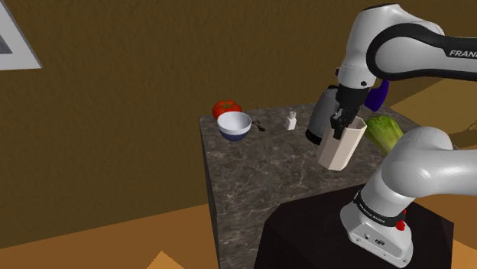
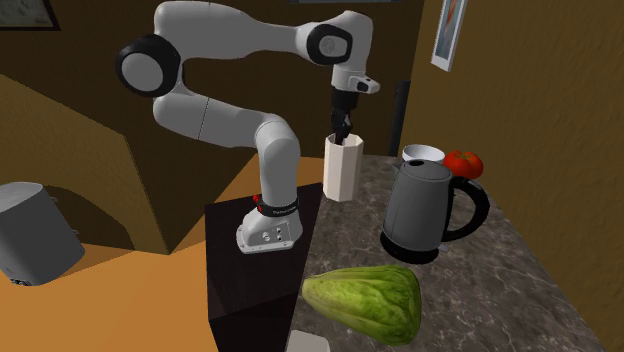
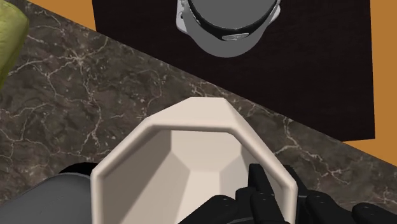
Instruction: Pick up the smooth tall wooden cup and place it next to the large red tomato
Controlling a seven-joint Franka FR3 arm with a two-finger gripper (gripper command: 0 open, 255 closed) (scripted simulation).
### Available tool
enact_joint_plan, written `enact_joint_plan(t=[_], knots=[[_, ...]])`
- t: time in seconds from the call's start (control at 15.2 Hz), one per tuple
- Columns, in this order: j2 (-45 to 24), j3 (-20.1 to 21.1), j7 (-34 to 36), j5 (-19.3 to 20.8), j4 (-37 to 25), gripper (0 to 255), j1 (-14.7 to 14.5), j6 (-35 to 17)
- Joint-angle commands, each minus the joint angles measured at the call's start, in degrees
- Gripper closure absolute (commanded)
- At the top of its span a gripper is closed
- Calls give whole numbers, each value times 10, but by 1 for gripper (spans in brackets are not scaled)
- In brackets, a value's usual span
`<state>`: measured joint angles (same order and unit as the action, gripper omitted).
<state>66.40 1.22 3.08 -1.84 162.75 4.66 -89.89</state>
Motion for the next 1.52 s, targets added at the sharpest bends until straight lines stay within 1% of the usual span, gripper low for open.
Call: enact_joint_plan(t=[0.0,1.45], knots=[[-5,0,1,0,-18,255,0,13],[-64,-3,3,3,-215,255,1,150]])
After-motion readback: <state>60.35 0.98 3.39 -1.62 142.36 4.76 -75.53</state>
